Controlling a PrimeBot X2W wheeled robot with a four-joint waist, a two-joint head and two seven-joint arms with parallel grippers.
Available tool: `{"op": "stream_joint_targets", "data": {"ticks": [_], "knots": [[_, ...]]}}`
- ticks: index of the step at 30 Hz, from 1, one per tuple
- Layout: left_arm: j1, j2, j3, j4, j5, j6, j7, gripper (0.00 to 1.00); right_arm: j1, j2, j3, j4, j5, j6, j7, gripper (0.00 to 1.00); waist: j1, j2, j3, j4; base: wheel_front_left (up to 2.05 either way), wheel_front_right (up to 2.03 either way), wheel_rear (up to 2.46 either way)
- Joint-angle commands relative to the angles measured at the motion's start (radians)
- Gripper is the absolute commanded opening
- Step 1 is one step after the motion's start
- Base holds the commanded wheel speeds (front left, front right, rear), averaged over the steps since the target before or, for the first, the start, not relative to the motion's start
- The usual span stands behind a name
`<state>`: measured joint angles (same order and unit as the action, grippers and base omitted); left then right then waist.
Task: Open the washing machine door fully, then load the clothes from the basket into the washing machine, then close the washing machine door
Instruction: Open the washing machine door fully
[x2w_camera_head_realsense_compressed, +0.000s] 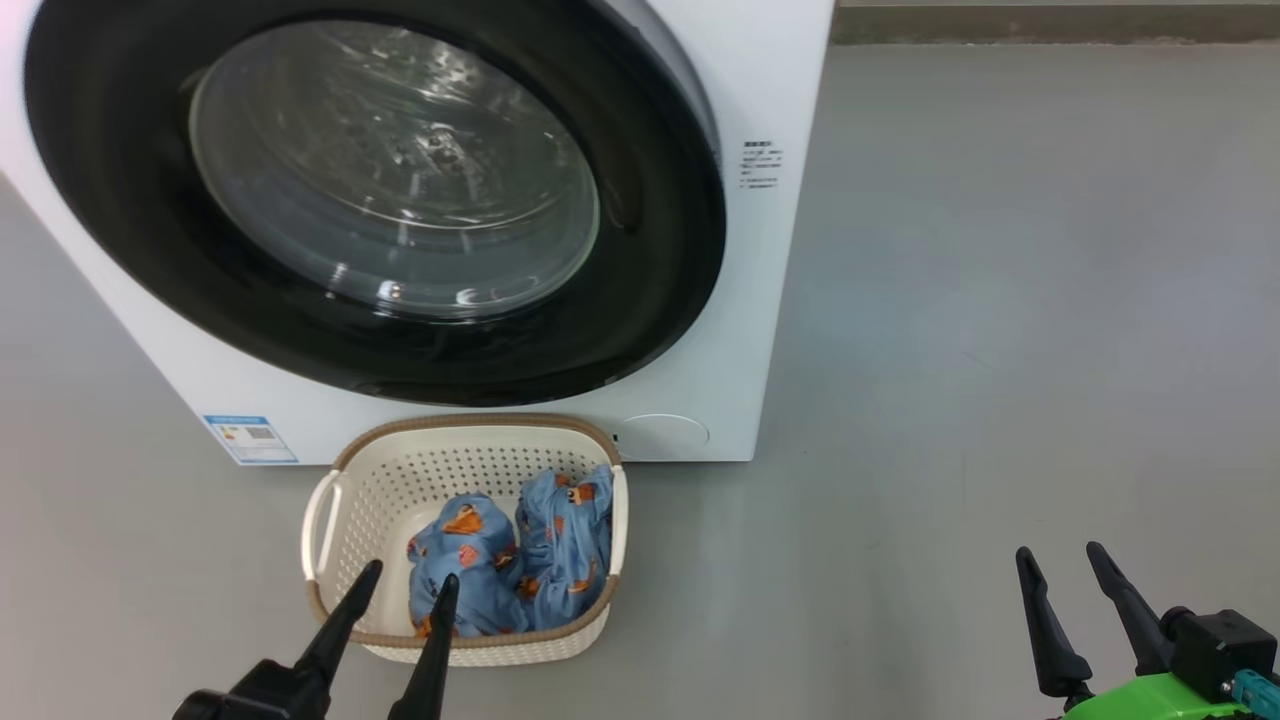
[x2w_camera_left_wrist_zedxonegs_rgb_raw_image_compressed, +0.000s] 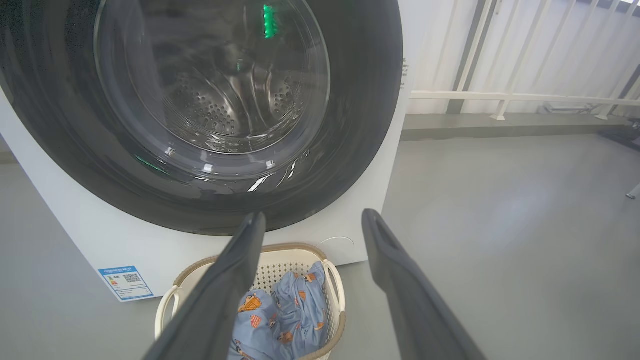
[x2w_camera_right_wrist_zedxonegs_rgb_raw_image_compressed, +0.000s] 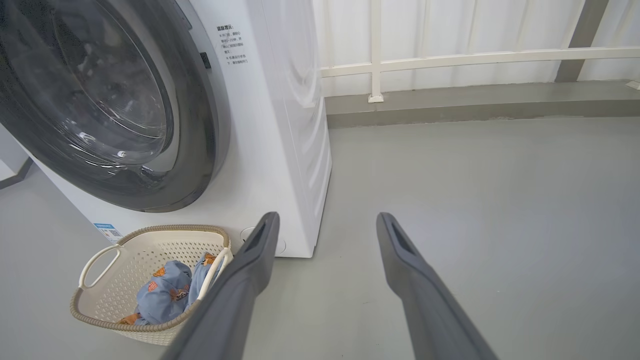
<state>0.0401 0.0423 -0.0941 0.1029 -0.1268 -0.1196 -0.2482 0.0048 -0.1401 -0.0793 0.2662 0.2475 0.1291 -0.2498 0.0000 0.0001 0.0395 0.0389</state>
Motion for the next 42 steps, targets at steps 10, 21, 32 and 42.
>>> {"op": "stream_joint_targets", "data": {"ticks": [10, 21, 32, 42], "knots": [[-0.031, 0.008, 0.031, -0.025, -0.004, -0.006, -0.014, 1.00, -0.026, -0.001, 0.025, -0.015, -0.019, 0.002, -0.012, 1.00, 0.0000, -0.0001, 0.002, 0.000, 0.18, 0.18, -0.36], [-0.043, 0.008, 0.008, -0.042, -0.034, -0.001, -0.014, 1.00, -0.201, 0.030, 0.091, -0.084, 0.140, 0.002, -0.012, 0.00, 0.0000, -0.0001, 0.020, -0.003, 0.00, 0.00, 0.00], [-0.092, 0.008, -0.046, -0.065, -0.036, 0.001, -0.014, 1.00, -0.519, -0.016, 0.128, -0.055, 0.380, 0.002, -0.012, 0.00, 0.0000, -0.0001, 0.071, 0.063, 0.00, 0.00, 0.00], [-0.126, 0.008, -0.117, -0.088, -0.068, 0.027, -0.014, 1.00, -0.735, -0.139, 0.301, 0.095, 0.833, 0.002, 0.025, 0.00, 0.0000, -0.0001, 0.122, 0.159, 0.00, 0.00, 0.00]]}}
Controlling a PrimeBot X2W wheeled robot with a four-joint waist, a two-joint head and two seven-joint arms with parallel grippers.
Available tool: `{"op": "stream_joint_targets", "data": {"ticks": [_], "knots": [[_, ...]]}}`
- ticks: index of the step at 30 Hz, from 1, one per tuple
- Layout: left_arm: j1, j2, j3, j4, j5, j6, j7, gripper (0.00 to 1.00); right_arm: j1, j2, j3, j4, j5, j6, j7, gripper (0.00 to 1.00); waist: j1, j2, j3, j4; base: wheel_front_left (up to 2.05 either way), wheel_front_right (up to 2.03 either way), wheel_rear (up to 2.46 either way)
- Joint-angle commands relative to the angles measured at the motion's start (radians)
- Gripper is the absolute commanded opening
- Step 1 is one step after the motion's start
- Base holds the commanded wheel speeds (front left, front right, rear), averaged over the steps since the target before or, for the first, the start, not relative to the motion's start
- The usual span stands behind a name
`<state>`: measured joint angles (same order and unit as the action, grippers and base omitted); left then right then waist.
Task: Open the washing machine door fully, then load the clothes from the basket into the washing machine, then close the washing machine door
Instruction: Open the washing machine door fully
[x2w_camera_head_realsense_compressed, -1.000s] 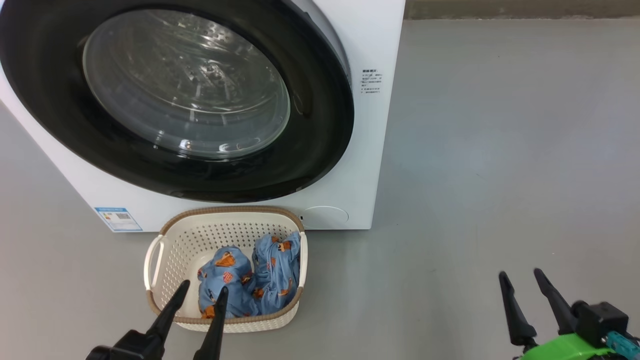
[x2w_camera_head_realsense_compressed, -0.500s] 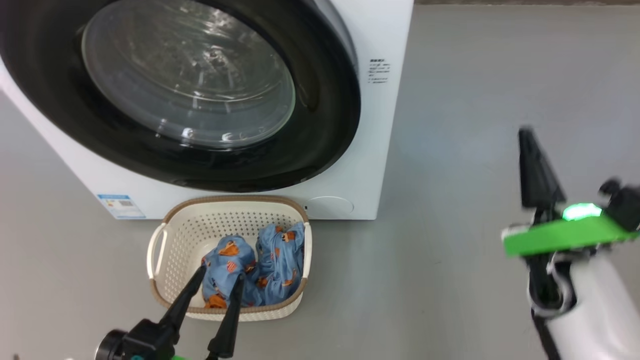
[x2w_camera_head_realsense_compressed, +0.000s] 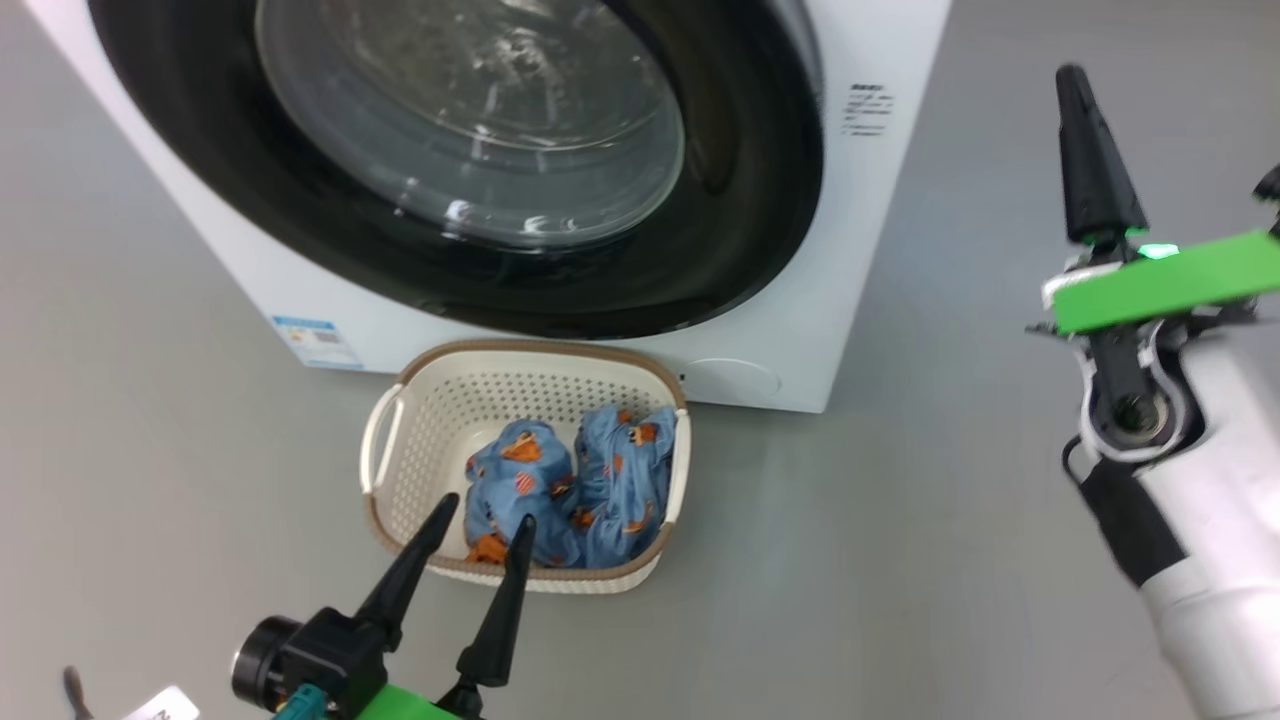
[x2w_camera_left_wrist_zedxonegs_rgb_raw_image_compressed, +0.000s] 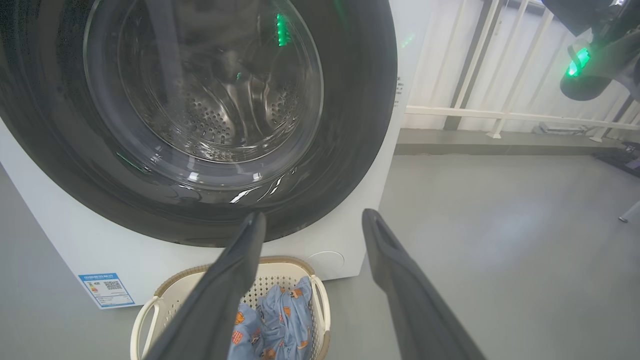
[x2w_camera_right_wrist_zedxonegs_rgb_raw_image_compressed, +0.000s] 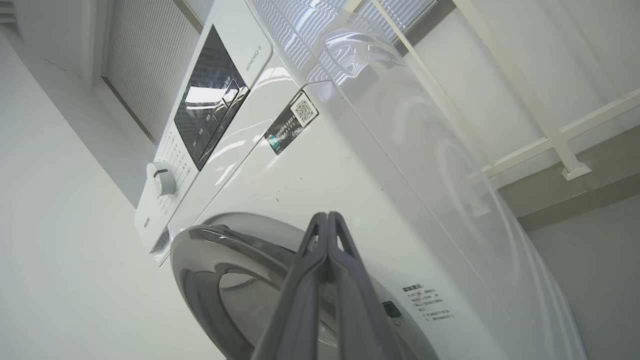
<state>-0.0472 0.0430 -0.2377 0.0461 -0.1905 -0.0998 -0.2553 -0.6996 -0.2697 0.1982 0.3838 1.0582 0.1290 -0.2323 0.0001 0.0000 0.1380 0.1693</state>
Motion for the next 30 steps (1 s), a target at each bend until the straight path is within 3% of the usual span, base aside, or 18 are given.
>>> {"op": "stream_joint_targets", "data": {"ticks": [1, 3, 12, 20, 30], "knots": [[-0.038, 0.007, 0.027, -0.031, -0.004, 0.008, -0.006, 1.00, -0.031, -0.009, 0.023, -0.022, 0.022, 0.002, 0.007, 0.00, -0.0001, 0.0000, 0.024, 0.028, 0.00, 0.00, 0.00], [-0.044, 0.007, 0.013, -0.031, -0.013, 0.016, -0.006, 1.00, -0.068, -0.058, 0.085, -0.018, 0.158, 0.002, 0.063, 0.00, -0.0001, 0.0000, 0.038, 0.049, 0.00, 0.00, 0.00], [-0.071, 0.007, -0.022, -0.032, -0.032, 0.026, -0.006, 1.00, -0.137, -0.145, 0.163, 0.007, 0.394, 0.002, 0.199, 0.00, -0.0001, 0.0000, 0.080, 0.100, 0.00, 0.00, 0.00], [-0.097, 0.007, -0.053, -0.035, -0.045, 0.035, -0.006, 1.00, -0.203, -0.213, 0.205, 0.056, 0.476, 0.002, 0.327, 0.00, -0.0001, 0.0000, 0.132, 0.139, 0.00, 0.00, 0.00], [-0.129, 0.007, -0.090, -0.042, -0.057, 0.043, -0.006, 1.00, -0.283, -0.252, 0.196, 0.108, 0.551, 0.002, 0.503, 0.00, -0.0001, 0.0000, 0.189, 0.177, 0.00, 0.00, 0.00]]}}
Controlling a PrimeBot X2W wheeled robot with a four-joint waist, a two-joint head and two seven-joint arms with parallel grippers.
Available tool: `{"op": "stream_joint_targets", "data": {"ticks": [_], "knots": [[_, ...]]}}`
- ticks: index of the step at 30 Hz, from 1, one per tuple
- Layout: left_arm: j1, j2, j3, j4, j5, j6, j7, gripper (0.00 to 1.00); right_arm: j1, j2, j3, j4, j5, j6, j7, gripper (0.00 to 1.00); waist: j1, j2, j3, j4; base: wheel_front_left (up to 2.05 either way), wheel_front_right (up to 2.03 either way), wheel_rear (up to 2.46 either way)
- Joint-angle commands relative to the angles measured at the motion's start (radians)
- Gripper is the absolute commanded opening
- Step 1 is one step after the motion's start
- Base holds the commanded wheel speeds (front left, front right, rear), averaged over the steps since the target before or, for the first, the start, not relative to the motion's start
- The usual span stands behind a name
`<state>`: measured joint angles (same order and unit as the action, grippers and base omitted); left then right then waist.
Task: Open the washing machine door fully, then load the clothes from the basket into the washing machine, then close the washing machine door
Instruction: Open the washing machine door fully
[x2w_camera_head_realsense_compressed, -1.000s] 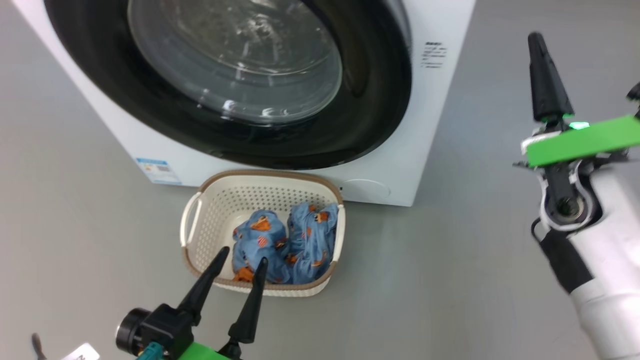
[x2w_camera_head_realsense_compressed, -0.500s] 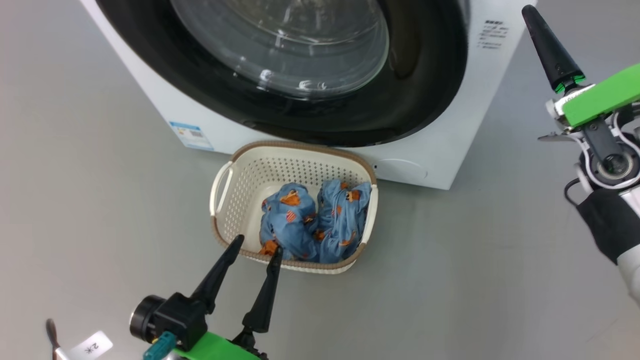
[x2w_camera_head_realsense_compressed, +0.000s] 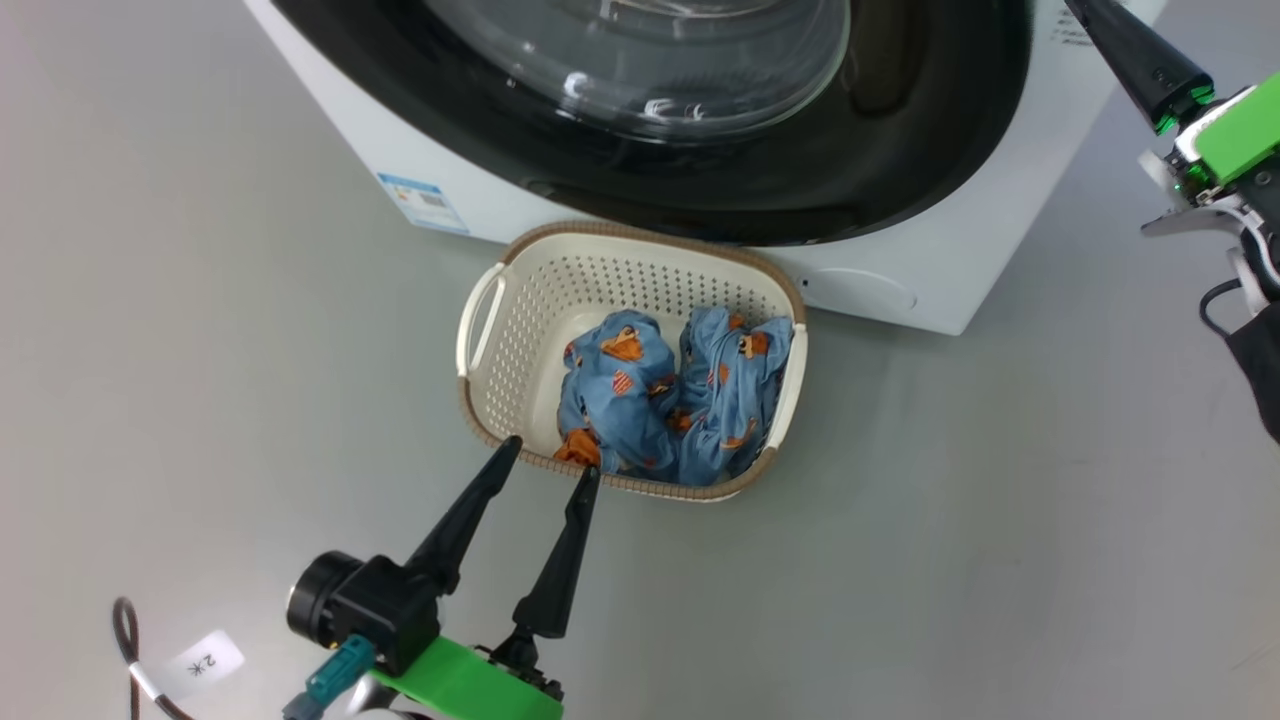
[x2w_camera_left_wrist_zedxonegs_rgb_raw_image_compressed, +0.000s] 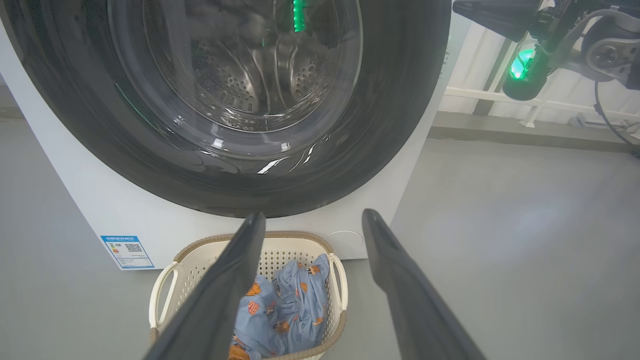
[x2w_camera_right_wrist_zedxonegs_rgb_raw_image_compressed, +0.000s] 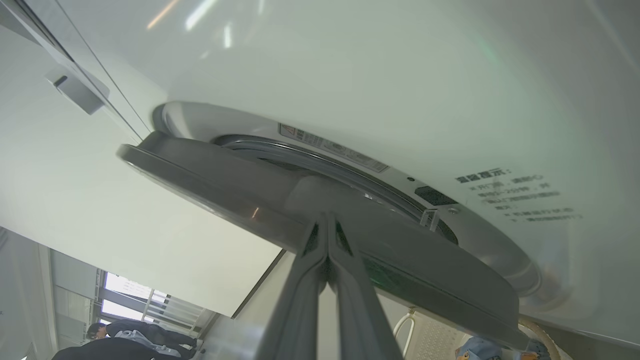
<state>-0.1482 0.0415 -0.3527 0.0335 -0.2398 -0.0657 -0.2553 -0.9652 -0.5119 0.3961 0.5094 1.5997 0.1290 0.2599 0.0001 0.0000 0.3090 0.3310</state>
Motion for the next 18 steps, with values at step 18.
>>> {"op": "stream_joint_targets", "data": {"ticks": [18], "knots": [[-0.066, 0.009, -0.032, -0.052, -0.032, 0.033, -0.006, 1.00, -0.109, -0.013, -0.024, 0.070, 0.011, 0.002, 0.138, 0.00, -0.0001, 0.0000, 0.080, 0.054, 0.00, 0.00, 0.00]]}}
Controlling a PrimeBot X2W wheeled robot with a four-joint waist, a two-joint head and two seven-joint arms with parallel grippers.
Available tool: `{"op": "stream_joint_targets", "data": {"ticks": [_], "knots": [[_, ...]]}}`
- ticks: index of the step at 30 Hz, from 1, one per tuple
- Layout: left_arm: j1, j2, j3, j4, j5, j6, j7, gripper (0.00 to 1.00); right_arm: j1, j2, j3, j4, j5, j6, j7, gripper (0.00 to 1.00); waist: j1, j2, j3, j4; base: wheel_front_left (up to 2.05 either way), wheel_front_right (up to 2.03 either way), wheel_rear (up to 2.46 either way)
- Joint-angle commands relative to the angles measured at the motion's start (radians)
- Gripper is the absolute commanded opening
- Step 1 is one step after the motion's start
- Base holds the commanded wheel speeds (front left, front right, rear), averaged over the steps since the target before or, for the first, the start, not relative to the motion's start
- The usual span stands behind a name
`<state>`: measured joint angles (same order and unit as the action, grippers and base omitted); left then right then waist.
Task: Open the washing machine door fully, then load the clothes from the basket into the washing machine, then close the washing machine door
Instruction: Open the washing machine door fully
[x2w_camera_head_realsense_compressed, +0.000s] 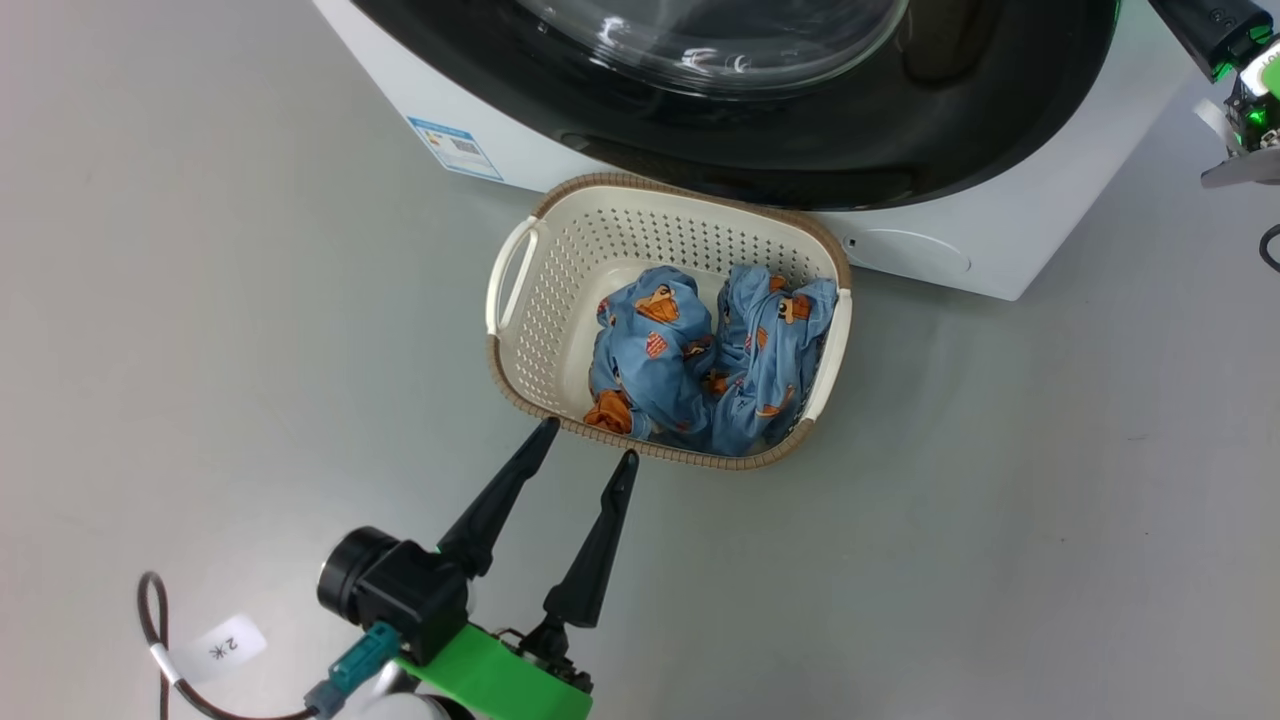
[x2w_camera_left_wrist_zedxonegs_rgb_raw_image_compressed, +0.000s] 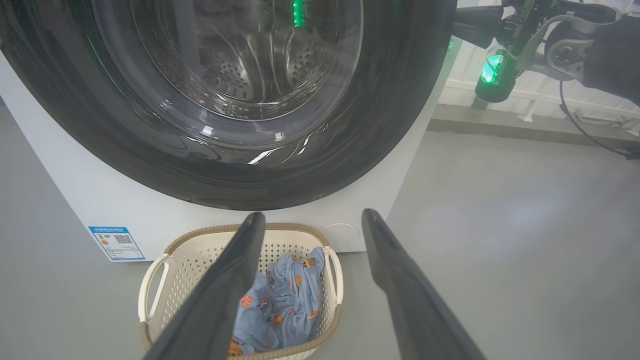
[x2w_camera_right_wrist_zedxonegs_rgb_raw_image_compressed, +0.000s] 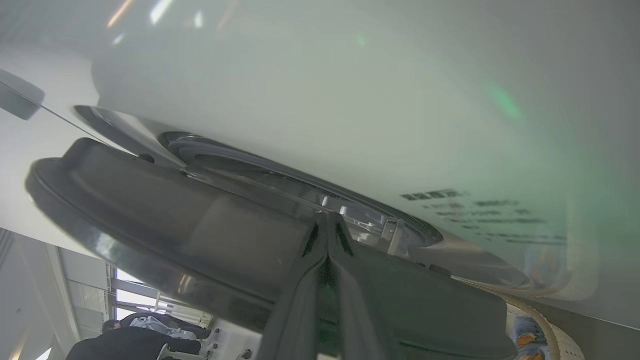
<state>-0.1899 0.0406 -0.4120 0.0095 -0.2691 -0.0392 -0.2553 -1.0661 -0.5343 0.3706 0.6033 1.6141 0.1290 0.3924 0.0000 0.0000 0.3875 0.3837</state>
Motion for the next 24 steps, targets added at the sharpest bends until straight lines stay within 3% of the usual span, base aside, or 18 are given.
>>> {"op": "stream_joint_targets", "data": {"ticks": [1, 11, 24], "knots": [[-0.025, 0.010, 0.025, -0.028, -0.004, 0.008, -0.006, 1.00, -0.011, 0.009, 0.002, -0.022, -0.007, 0.002, 0.011, 0.00, 0.0000, 0.0000, 0.002, 0.003, 0.00, 0.00, 0.00], [-0.036, 0.010, 0.011, -0.028, -0.012, 0.015, -0.006, 1.00, -0.012, 0.023, 0.022, -0.027, -0.025, 0.002, 0.057, 0.00, 0.0000, 0.0000, 0.000, 0.009, 0.00, 0.00, 0.00], [-0.019, 0.010, 0.033, -0.010, 0.003, 0.002, -0.006, 1.00, 0.091, 0.054, 0.094, -0.134, -0.046, 0.002, 0.110, 0.00, 0.0000, 0.0000, -0.062, -0.015, 0.00, 0.00, 0.00]]}}
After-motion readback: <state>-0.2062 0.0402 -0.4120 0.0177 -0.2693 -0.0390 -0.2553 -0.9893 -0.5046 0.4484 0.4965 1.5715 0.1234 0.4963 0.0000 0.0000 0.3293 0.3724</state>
